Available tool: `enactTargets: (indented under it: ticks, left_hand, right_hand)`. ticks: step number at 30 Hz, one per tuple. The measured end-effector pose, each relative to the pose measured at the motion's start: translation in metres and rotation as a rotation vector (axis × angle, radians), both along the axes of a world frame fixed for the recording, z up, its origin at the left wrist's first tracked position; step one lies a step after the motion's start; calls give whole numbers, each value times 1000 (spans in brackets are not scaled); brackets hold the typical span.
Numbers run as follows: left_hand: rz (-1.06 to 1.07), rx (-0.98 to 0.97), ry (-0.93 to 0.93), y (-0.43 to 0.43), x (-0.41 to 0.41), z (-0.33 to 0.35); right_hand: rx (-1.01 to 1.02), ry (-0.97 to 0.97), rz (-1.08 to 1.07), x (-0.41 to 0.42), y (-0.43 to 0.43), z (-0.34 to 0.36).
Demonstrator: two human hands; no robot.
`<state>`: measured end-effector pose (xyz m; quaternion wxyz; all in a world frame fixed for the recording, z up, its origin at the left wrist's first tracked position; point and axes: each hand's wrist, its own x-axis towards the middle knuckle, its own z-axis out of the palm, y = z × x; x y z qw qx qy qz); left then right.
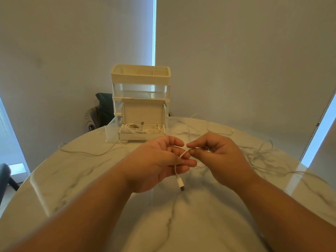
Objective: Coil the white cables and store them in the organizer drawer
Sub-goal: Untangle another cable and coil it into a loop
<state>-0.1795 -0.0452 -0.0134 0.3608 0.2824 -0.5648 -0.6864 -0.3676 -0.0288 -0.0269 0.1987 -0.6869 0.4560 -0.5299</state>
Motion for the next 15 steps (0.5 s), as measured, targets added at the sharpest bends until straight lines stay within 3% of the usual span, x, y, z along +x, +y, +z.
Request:
enactTargets:
  ticks: [10,15]
  left_hand:
    - [-172,107,-91,4,4,1]
    - [-196,88,-65,8,-1,0]
  right_hand:
    - [48,27,57,-1,5,5]
    - [-39,130,-182,1,5,1]
